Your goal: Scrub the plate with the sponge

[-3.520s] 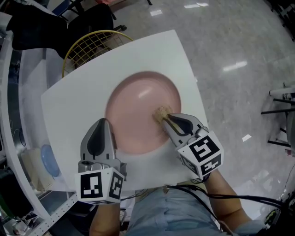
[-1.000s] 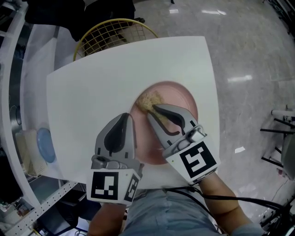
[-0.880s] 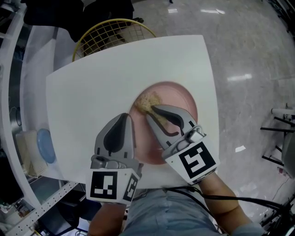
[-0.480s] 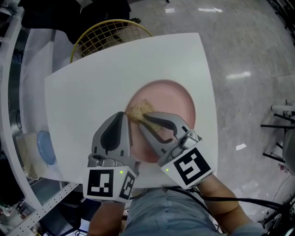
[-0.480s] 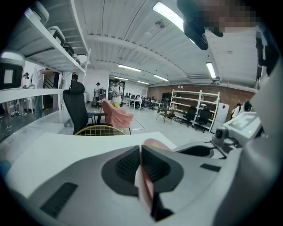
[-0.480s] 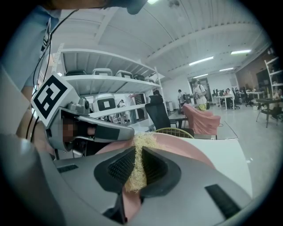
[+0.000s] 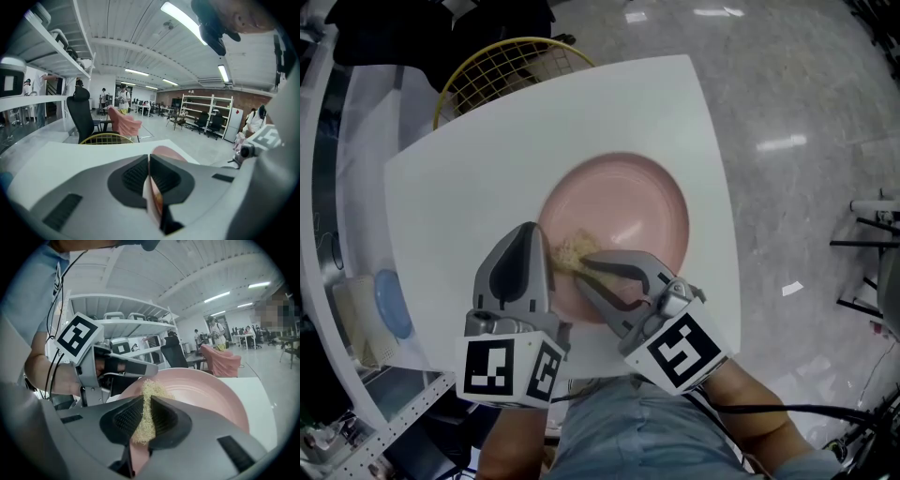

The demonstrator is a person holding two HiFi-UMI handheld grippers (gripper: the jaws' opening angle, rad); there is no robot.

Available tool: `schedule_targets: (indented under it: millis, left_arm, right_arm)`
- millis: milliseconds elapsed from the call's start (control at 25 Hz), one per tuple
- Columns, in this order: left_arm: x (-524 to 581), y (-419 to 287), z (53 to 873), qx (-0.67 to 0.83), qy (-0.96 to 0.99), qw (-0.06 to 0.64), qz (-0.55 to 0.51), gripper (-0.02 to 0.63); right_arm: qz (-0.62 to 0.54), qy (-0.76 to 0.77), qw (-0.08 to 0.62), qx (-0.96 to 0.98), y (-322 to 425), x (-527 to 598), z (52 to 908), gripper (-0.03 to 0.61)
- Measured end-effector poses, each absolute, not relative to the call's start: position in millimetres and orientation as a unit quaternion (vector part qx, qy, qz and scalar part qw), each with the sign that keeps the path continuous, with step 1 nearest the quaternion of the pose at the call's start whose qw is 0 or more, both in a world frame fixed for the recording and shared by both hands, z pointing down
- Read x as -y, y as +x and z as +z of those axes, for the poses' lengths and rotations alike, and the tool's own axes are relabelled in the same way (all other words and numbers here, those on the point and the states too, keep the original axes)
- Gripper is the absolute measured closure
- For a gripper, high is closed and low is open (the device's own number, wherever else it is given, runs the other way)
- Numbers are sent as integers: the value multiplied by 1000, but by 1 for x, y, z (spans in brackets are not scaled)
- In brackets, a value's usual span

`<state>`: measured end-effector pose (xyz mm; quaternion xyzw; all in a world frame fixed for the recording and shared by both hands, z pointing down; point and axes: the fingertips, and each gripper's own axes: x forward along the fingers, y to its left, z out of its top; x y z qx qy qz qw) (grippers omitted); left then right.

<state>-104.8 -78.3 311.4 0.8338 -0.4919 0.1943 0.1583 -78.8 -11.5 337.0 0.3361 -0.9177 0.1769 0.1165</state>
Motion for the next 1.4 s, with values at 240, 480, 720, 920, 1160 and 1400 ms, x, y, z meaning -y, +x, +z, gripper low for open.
schedule_targets:
  millis: [240, 480, 720, 920, 1160, 1400]
  left_arm:
    - [76, -104, 313, 492, 833, 154, 200, 591]
    - [71, -101, 317, 490, 833, 156, 205, 591]
    - [70, -96, 318, 485, 836, 153, 207, 592]
    - [68, -95, 320, 483, 836, 152, 212, 592]
    - [67, -94, 322, 481, 836, 152, 216, 592]
    - [67, -86, 320, 477, 839, 149, 215, 592]
  right_arm:
    - [202, 321, 127, 917, -71, -13, 352, 526]
    - [216, 326, 141, 909, -56, -30, 366, 526]
    - [239, 360, 147, 890, -31, -38, 379, 526]
    - [255, 391, 159, 870, -7, -40, 391, 526]
    - [268, 425, 162, 849, 14, -34, 398, 526]
    - [268, 456, 159, 833, 39, -21, 400, 526]
